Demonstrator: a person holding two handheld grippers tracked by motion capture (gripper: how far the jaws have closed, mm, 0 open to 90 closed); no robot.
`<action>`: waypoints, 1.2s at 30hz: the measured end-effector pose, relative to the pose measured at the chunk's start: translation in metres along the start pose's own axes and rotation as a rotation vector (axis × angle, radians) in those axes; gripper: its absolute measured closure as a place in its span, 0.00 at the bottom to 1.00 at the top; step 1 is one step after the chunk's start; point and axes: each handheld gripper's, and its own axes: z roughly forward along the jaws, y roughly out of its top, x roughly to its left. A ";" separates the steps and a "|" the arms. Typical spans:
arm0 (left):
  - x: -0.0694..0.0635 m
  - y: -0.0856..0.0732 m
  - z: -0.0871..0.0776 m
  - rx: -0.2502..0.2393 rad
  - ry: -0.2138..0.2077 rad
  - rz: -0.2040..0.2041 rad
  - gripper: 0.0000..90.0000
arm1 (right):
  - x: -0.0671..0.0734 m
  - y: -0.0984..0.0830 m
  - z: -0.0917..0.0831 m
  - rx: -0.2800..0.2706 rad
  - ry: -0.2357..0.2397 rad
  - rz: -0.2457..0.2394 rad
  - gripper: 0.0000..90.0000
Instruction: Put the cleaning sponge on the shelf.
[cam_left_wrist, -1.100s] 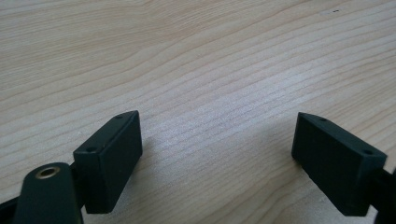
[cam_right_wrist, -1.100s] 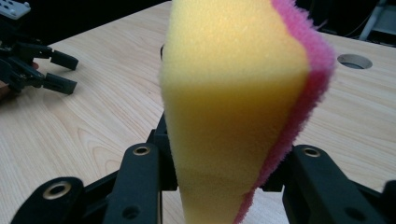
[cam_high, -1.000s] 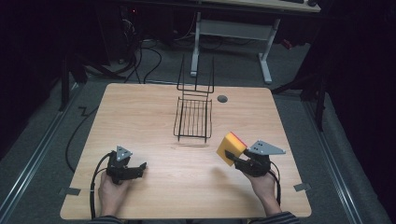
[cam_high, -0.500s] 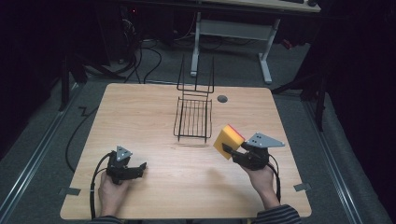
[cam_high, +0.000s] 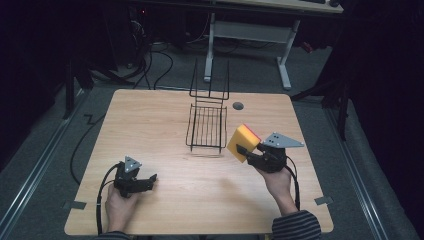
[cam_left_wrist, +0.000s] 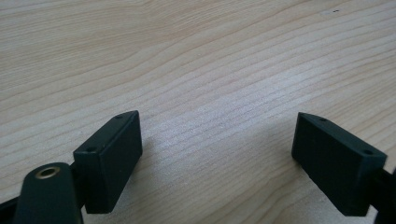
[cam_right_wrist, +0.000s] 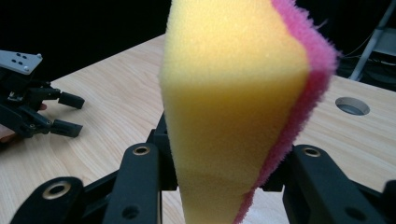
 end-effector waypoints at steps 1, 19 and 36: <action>0.000 0.000 0.000 0.000 0.000 0.000 0.19 | 0.000 0.001 0.001 -0.002 0.000 0.002 0.68; 0.000 0.000 0.000 0.000 0.000 0.000 0.19 | 0.003 0.023 0.022 -0.013 0.014 -0.006 0.68; 0.000 0.000 0.000 0.000 0.000 0.001 0.19 | -0.002 0.031 0.052 0.017 0.010 0.006 0.68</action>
